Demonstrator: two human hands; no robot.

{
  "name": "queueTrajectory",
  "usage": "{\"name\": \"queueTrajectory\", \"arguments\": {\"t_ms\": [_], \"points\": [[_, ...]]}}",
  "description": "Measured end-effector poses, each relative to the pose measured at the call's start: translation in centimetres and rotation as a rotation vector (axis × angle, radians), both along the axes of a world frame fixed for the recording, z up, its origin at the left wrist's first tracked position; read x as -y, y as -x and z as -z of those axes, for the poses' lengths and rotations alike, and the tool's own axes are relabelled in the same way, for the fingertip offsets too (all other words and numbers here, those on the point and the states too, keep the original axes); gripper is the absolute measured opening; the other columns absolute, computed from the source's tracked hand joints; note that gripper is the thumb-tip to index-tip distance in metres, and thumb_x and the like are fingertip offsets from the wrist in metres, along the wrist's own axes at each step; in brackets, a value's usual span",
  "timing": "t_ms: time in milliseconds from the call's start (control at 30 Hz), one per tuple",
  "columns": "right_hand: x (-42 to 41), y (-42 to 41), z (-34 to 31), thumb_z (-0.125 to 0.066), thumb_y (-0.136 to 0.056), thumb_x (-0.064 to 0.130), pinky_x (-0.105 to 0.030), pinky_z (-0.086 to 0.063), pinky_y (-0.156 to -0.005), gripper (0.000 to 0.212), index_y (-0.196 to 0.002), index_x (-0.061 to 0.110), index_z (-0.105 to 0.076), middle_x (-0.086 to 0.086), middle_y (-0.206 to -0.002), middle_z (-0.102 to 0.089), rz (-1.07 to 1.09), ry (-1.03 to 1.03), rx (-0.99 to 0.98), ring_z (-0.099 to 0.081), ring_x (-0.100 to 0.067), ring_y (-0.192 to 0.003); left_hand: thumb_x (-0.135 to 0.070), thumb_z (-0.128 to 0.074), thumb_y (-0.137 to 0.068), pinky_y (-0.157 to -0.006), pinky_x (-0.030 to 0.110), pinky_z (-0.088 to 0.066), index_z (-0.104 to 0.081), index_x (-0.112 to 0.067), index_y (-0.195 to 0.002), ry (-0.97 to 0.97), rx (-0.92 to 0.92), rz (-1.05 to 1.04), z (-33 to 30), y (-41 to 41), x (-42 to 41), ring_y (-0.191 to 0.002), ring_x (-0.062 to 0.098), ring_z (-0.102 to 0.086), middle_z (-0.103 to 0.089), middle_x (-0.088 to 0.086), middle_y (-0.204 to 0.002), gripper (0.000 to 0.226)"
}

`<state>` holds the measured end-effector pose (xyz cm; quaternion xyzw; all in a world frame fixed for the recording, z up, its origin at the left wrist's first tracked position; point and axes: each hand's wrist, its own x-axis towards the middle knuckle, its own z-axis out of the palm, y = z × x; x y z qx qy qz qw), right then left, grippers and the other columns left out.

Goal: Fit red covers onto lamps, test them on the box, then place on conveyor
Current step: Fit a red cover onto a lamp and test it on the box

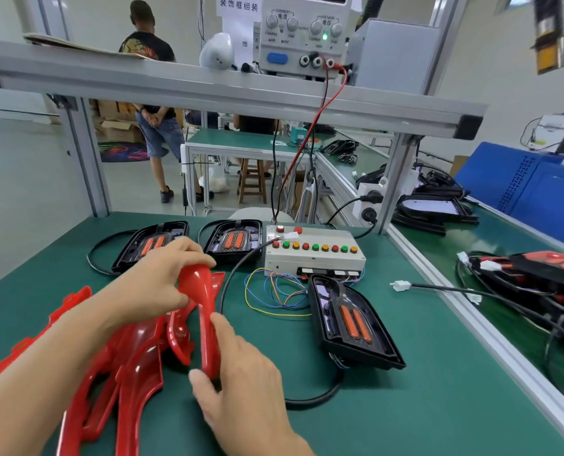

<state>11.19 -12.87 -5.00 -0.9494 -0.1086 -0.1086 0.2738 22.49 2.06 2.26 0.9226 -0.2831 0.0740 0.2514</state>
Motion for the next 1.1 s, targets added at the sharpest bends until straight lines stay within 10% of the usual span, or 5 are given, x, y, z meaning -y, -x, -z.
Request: {"name": "queueTrajectory", "arguments": {"t_ms": [333,600,833,1100], "points": [[7.6,-0.8,-5.1,-0.034,-0.101,0.040,-0.038,-0.034,-0.067,0.043,-0.143,0.028,-0.031,-0.003,-0.095,-0.066,0.217,0.047,0.261,-0.061,-0.031,-0.085,0.013,-0.068,-0.070,-0.096,0.005,-0.030,-0.046,-0.022,-0.136,0.564,-0.023,0.003,-0.4,0.7,7.9,-0.114,-0.001,-0.044,-0.046,-0.008,-0.125,0.078],[15.8,-0.6,-4.1,-0.041,-0.098,0.035,-0.041,-0.049,-0.072,0.022,-0.107,0.021,-0.056,-0.007,-0.077,-0.062,0.519,-0.053,0.028,-0.056,-0.034,-0.076,-0.035,-0.061,-0.091,-0.085,0.036,-0.052,-0.046,-0.004,-0.133,0.832,-0.963,-0.219,5.2,-0.5,18.1,-0.099,0.027,-0.061,-0.057,0.009,-0.128,0.055],[17.1,0.3,-2.7,-0.041,-0.099,0.036,-0.039,-0.050,-0.075,0.023,-0.109,0.022,-0.056,-0.003,-0.081,-0.065,0.534,-0.027,-0.036,-0.059,-0.028,-0.079,0.002,-0.050,-0.078,-0.073,0.036,-0.048,-0.053,-0.003,-0.088,1.036,-1.147,-0.283,6.3,-0.1,19.5,-0.073,0.030,-0.053,-0.054,0.017,-0.091,0.011],[16.5,0.8,-3.0,-0.048,-0.097,0.038,-0.031,-0.049,-0.073,0.024,-0.119,0.032,-0.056,0.009,-0.080,-0.064,0.407,-0.020,0.087,-0.055,-0.011,-0.070,0.018,-0.034,-0.065,-0.056,0.031,-0.046,-0.050,-0.006,-0.075,1.405,-1.085,-0.154,5.3,0.6,17.5,-0.049,0.023,-0.054,-0.059,0.008,-0.066,0.031]]}}
